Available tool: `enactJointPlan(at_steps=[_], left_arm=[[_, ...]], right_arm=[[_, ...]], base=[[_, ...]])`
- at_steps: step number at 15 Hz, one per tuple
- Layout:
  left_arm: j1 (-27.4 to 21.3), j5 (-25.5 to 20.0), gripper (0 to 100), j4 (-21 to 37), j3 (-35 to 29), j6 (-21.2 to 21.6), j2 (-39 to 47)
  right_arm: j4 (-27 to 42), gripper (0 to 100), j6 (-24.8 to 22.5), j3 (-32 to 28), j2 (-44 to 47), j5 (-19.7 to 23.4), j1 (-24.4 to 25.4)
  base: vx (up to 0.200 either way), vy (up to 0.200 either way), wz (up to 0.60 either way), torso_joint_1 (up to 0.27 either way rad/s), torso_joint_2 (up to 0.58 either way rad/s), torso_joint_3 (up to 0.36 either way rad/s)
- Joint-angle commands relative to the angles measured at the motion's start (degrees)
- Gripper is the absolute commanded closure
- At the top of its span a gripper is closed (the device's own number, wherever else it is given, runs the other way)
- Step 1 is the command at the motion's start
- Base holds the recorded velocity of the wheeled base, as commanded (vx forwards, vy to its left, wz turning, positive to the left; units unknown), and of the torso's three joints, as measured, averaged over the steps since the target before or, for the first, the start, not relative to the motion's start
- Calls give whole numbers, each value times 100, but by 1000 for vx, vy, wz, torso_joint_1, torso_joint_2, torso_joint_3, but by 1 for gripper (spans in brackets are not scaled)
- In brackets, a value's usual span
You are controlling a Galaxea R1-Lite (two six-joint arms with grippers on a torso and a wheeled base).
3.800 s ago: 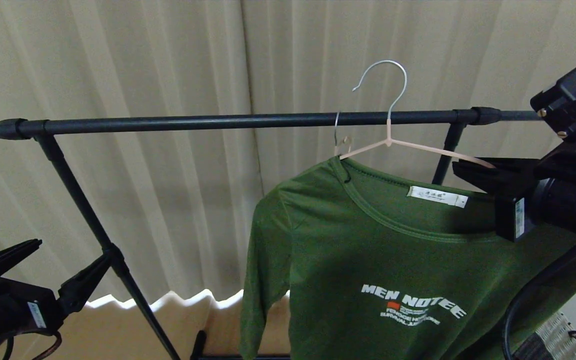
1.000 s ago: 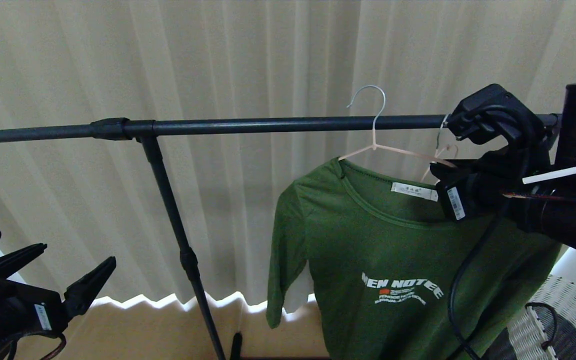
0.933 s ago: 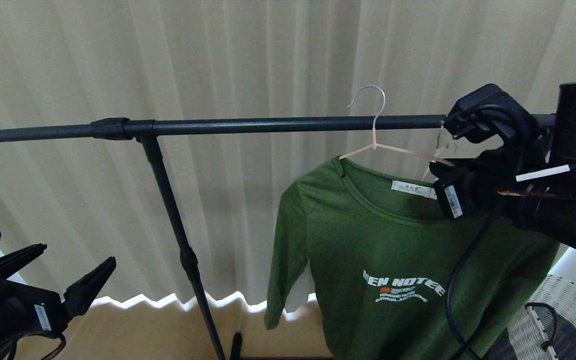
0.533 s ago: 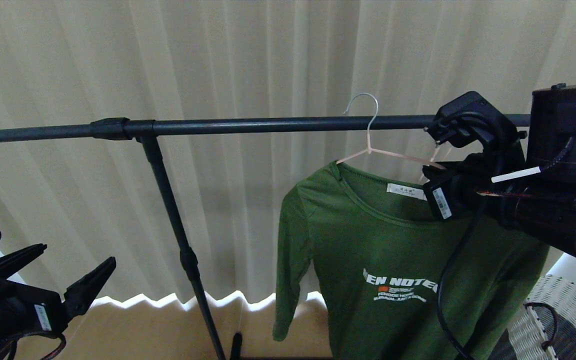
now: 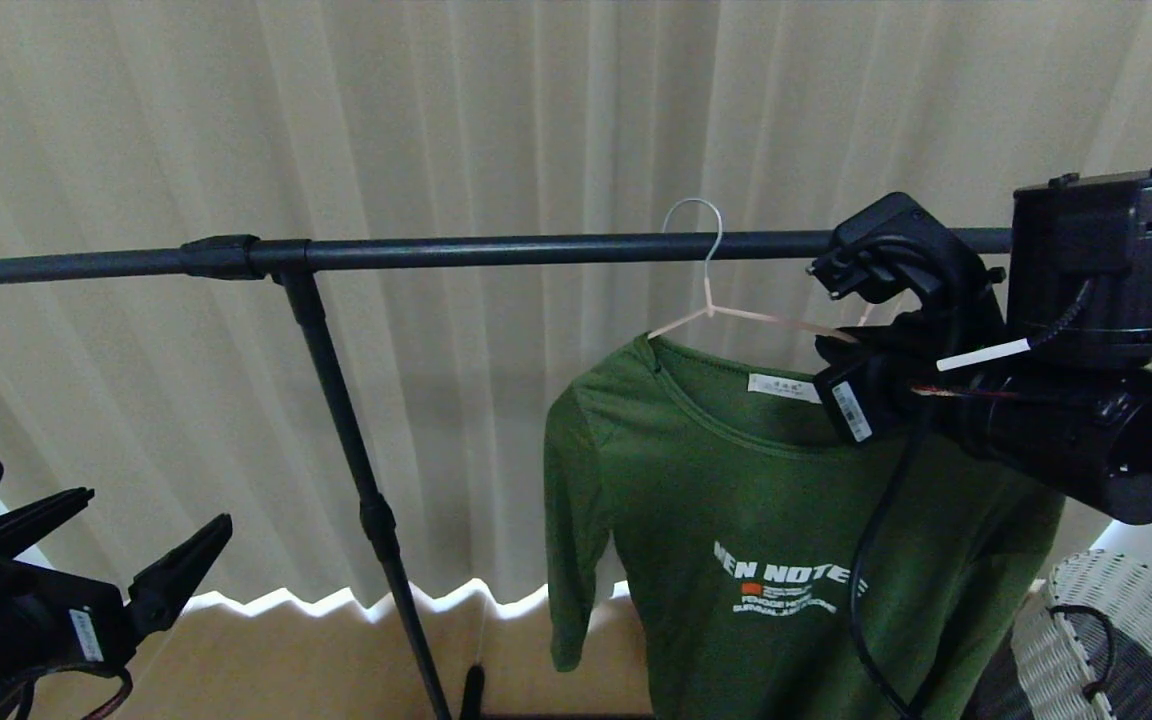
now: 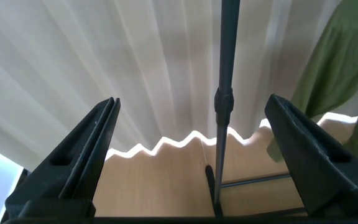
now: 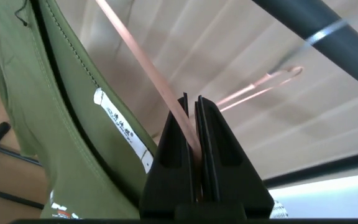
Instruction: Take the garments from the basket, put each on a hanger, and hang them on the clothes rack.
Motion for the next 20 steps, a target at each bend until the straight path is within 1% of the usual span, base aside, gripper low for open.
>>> enactJointPlan(at_steps=[1, 7, 8, 14, 17, 18, 20], left_arm=[[0, 2, 0, -2, 4, -7, 1], [0, 2, 0, -2, 4, 1, 1], [0, 2, 0, -2, 4, 1, 1], [9, 2, 0, -2, 4, 1, 1], [9, 2, 0, -2, -5, -7, 1], [9, 2, 0, -2, -5, 1, 1], [9, 2, 0, -2, -5, 1, -7]], right_arm=[[-2, 100, 2, -134, 220, -1, 50], [42, 100, -7, -345, 422, -1, 121], [33, 0, -7, -345, 422, -1, 165], [-28, 0, 28, -371, 343, 43, 200], [-19, 0, 37, -353, 106, 69, 244], [-28, 0, 107, -345, -211, 87, 358], [-28, 0, 142, -371, -439, 131, 446]], base=[[0, 0, 0, 0, 0, 0], [0, 0, 0, 0, 0, 0], [0, 0, 0, 0, 0, 0], [0, 0, 0, 0, 0, 0], [0, 0, 0, 0, 0, 0], [0, 0, 0, 0, 0, 0], [0, 0, 0, 0, 0, 0]])
